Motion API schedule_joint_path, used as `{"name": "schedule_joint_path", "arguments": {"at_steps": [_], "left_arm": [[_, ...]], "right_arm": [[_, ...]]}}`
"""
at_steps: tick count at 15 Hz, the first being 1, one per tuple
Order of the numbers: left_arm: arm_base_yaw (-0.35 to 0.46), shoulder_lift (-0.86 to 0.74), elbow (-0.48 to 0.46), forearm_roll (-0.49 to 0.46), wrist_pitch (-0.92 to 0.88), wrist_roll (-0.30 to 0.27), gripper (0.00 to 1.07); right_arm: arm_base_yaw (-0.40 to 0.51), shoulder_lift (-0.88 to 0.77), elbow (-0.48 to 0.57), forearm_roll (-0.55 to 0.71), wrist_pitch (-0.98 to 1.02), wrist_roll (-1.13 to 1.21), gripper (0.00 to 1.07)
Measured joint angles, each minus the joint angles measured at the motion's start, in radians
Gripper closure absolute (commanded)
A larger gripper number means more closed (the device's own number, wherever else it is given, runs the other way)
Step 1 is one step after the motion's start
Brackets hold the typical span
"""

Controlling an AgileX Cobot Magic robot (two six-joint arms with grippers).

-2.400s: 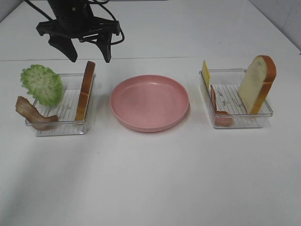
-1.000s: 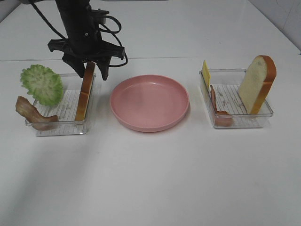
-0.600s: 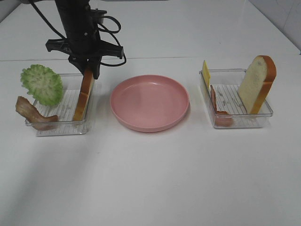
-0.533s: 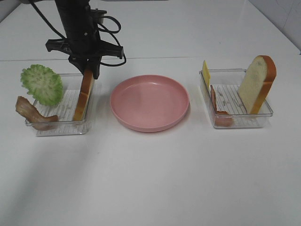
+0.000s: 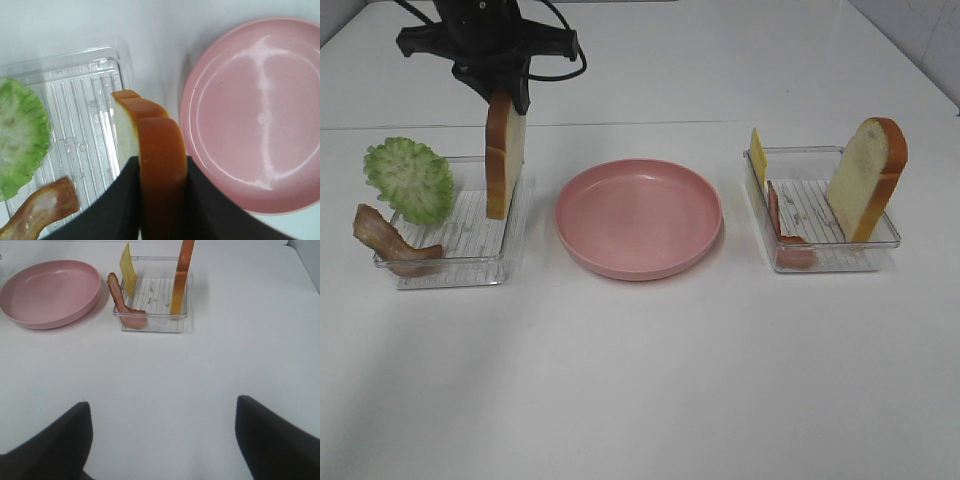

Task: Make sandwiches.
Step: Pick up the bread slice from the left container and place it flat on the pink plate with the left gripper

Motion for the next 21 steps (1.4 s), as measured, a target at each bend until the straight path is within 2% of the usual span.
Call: {"name": "schedule_joint_path", "arguments": {"at_steps": [2, 4, 5, 6, 9, 11, 15, 16, 19, 21], "left_arm": [[0.0, -0.027, -0.012, -0.011, 0.0, 0.029, 1.07], [0.003, -0.039, -0.048, -0.067, -0.001, 0.095, 1.07], [0.032, -0.039, -0.06, -0.187, -0.001, 0.156, 1.07], [0.046, -0.039, -0.06, -0.226, -0.001, 0.175, 1.07], [0.133, -0.024, -0.06, -0.444, -0.002, 0.277, 1.07], [0.16, 0.011, -0.067, -0.573, -0.003, 0.341, 1.07], [0.161, 0.125, -0.067, -0.749, -0.004, 0.405, 1.07], [0.161, 0.19, -0.067, -0.831, -0.004, 0.413, 1.07], [0.158, 0.266, -0.067, -0.945, -0.005, 0.456, 1.07], [0.147, 0.299, -0.067, -0.984, -0.034, 0.477, 1.07]], "right_arm": [[0.0, 0.0, 0.0, 0.0, 0.0, 0.0, 0.32], [0.0, 0.0, 0.0, 0.001, 0.0, 0.0, 0.32], [0.0, 0.0, 0.0, 0.001, 0.0, 0.0, 0.32], [0.0, 0.0, 0.0, 0.001, 0.0, 0.0, 0.32], [0.0, 0.0, 0.0, 0.001, 0.0, 0.0, 0.32], [0.0, 0.0, 0.0, 0.001, 0.0, 0.0, 0.32], [0.0, 0.0, 0.0, 0.001, 0.0, 0.0, 0.32], [0.0, 0.0, 0.0, 0.001, 0.0, 0.0, 0.32], [0.0, 0.0, 0.0, 0.001, 0.0, 0.0, 0.32], [0.0, 0.0, 0.0, 0.001, 0.0, 0.0, 0.32]]}}
